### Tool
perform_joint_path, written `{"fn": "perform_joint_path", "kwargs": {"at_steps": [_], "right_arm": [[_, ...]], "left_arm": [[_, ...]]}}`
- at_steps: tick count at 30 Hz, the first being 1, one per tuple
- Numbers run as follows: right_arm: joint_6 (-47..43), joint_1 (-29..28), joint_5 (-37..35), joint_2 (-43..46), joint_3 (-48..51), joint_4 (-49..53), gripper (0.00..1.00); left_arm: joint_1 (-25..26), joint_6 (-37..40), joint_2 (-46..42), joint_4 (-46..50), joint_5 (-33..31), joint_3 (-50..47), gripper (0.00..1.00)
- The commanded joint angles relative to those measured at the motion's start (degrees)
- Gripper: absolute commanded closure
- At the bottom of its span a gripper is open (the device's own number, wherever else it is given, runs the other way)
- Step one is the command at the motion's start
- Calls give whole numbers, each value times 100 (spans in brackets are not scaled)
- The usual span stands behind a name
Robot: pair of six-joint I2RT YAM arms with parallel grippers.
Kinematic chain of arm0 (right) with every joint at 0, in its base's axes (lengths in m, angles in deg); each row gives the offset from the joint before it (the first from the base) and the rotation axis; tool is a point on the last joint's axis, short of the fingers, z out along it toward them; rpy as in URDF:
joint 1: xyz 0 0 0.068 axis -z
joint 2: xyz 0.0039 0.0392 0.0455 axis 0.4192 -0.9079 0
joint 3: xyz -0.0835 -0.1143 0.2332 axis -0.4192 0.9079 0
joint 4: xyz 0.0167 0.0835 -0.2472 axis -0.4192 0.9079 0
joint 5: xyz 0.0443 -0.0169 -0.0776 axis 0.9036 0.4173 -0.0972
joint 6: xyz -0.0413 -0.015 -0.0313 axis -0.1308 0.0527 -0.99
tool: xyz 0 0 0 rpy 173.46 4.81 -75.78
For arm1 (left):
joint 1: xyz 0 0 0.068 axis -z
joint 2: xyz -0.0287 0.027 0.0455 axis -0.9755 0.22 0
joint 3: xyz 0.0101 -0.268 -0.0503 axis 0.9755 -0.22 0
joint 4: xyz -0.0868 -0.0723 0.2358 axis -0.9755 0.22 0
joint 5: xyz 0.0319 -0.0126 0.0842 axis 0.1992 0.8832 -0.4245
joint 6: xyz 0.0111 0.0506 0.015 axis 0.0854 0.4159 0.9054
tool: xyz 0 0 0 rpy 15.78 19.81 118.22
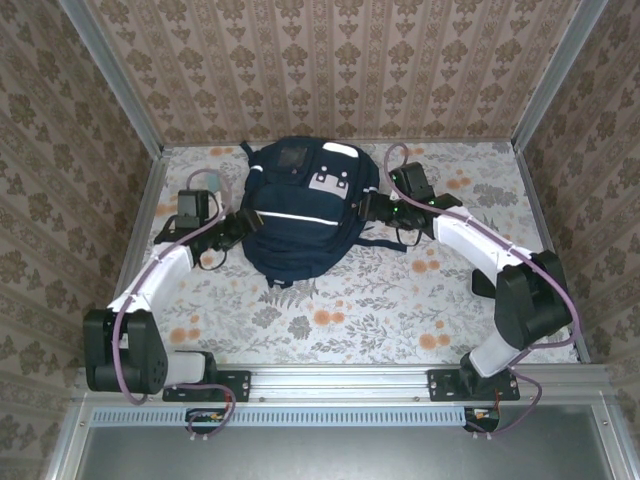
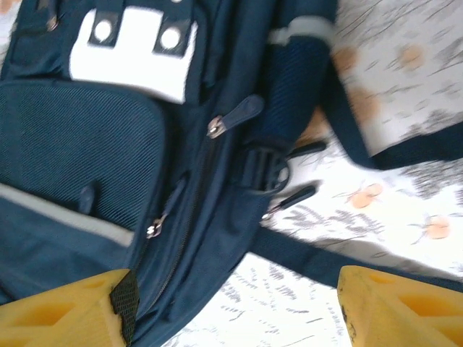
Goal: Pack the student bag
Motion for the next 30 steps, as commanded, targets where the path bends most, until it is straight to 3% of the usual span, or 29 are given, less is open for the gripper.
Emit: {"fn": "perform_joint_path", "kwargs": {"at_steps": [1,5,9,13,19,23,26,30], "right_arm": [[337,-21,843,-363,-28,-315,28],[650,-15,916,-964,-623,-285,38],[1080,43,461,-1551,-1285,41,52],[1522,134,285,-2105,-1736,25,60],[1869,225,21,-2691,-2366,311,61],[1872,271,-43,-2898,-2617,548,58],[1796,283,59,-3002,-2693,528,55],[1642,305,496,-3150,-2844,356,58]], "left_arm": [[419,603,10,459,-480,420,35],[1076,1150,254,821,-1133,904,35],[1537,1435,614,1048,-1620,1289,35],[1688,1347,977,915,-1540,1457,35],[1751,1389,1696,678,-1234,2073,36],[1768,1465,2311,613,-1202,2630,42],[1766,1551,2800,550,-1251,3103,46],[1766,1659,3464,583,-1391,3726,55]]}}
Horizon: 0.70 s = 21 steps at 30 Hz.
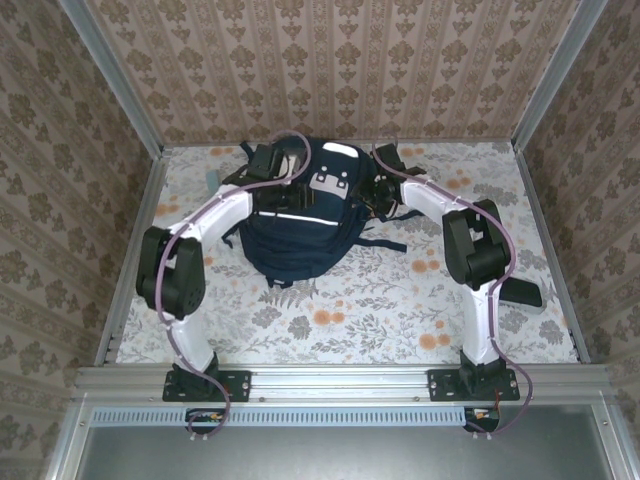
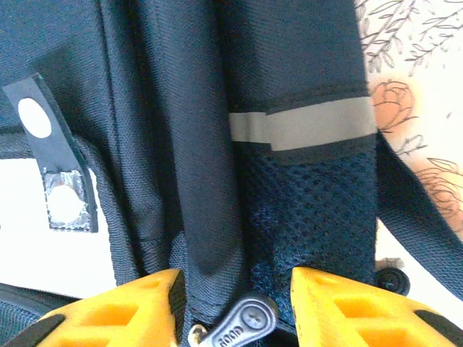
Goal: Pack the student bag
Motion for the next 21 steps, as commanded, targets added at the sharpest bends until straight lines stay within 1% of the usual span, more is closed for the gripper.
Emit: {"fn": "perform_joint_path", "kwargs": {"at_steps": [1,4,8,12,15,21], "right_arm": [[-143,36,279,-180,-269,58,59],[-259,35,318,-143,-254,28,62],[-344,45,410,-118,-213,-15,67],[-379,46,372,-133,-199,2,69],[-402,46,321,-149,-211,11,74],[-610,28,-39,56,-139,205,88]], "left_arm": [[25,253,455,10,-155,486,58],[32,269,874,142,-256,864,61],[27,265,1315,426,-414,1251,62],[26,184,1611,775,-669,1478,62],[32,181,1738,948,-764,1525,62],[29,111,1871,1099,-838,1583,62]]}}
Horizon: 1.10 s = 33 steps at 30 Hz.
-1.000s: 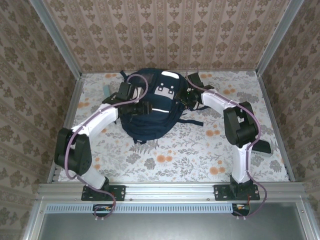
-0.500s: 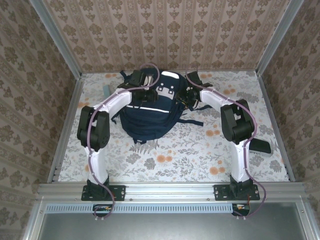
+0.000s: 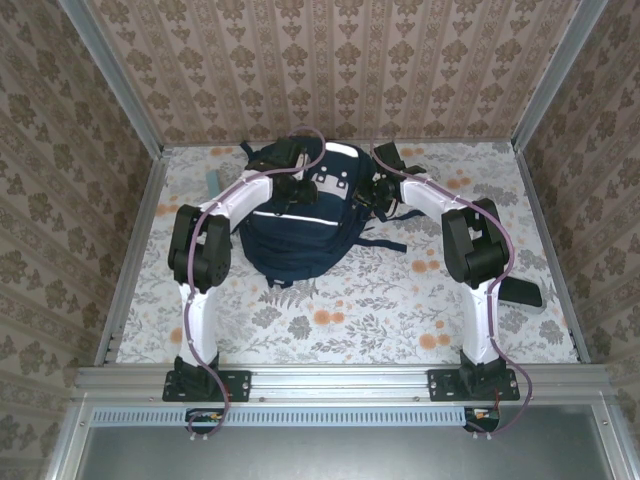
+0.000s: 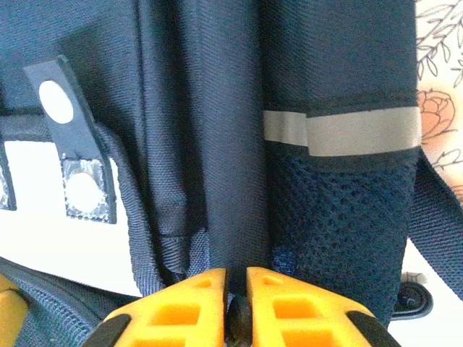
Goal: Pack the student bag
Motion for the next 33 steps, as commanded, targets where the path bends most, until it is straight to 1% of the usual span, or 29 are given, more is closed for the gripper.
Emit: {"fn": "perform_joint_path", "kwargs": {"at_steps": [1,6,8,13,16,19,23,26,28,30,33], "right_arm": [[-222,-5,-300,205,34,214,91],[-554,-98,-370,861,743,6,100],[-797,-187,-320,1182,1158,-249,100],[-1779,-586,-89,1882,2235,-1100,100],[-2146,-838,236,2066,2690,-1484,100],[-2401,-1115,309,2058,2878,-1619,100],[-2385,-1270,134,2005,2961,-1807,100],[-2292,-1244,-281,2111,3075,-1948,100],[-2280,-1194,-592,2216,3153,-2011,100],[-2299,-1107,-766,2328,3230,-2077,100],[-2434,-956,-783,2490,3378,-2322,100]], "left_arm": [[-34,-24,371,441,-327,111,62],[-36,-143,556,642,-414,294,63],[-46,-224,610,685,-414,333,63],[-74,-384,697,709,-353,389,65],[-84,-450,719,695,-334,397,66],[-75,-498,742,668,-259,407,67],[-89,-527,747,651,-119,411,67],[-84,-430,619,634,77,415,68],[-105,-292,414,598,306,408,67],[-134,-113,200,547,680,414,64],[-120,325,-102,483,1028,376,62]]}}
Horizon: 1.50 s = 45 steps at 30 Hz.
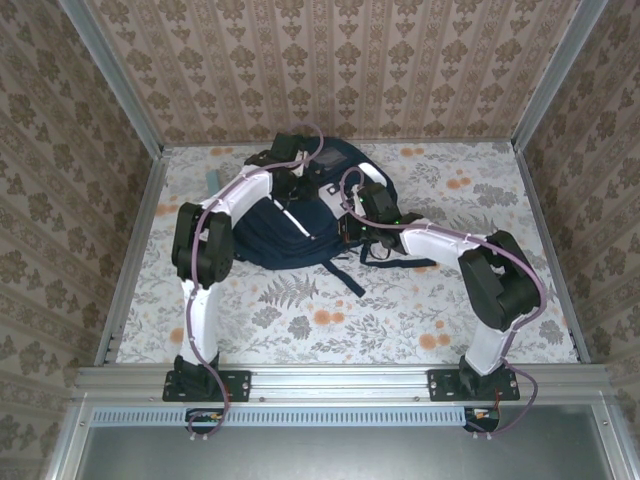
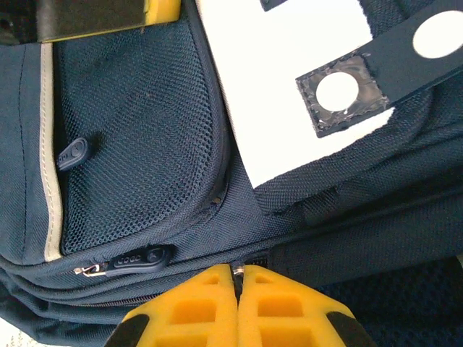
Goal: Pack the student bag
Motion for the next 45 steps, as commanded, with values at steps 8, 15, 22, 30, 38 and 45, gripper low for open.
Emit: {"fn": "perform_joint_path", "kwargs": {"at_steps": [8,15,22,30,38,45], "right_arm": [[-1784,-193,-34,403,404,-324,100],[-2911,-786,-424,588,836,-818,100],[-3143,-1039,-268,631,1134,-1415,100],[-2243,-738,-1124,747,1322,-1787,100],[-1563,200,-667,1279,1591,-1988,100],[-1812,234,-213,1307,1545,-1759,100]], "left_arm": [[49,657,11,244,439,-214,87],[262,176,687,810,71,275,95],[287,-330,889,771,-57,139,100],[276,-110,568,696,280,154,96],[385,731,-193,457,1250,296,79],[762,870,-105,103,1591,159,82]]}}
